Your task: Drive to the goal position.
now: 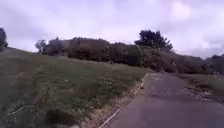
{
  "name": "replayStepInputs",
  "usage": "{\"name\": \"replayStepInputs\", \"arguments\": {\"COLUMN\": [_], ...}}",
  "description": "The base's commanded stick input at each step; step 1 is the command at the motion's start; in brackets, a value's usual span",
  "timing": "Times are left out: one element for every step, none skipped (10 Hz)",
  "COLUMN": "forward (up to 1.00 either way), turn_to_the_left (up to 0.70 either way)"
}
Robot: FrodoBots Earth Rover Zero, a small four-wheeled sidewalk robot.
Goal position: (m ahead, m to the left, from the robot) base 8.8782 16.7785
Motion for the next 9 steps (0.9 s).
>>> {"name": "replayStepInputs", "arguments": {"forward": [0.00, 0.00, 0.00, 0.00, 0.00, 0.00, 0.00, 0.00, 0.00], "turn_to_the_left": [-0.70, -0.70, -0.70, -0.70, -0.70, -0.70, -0.70, -0.70, -0.68]}}
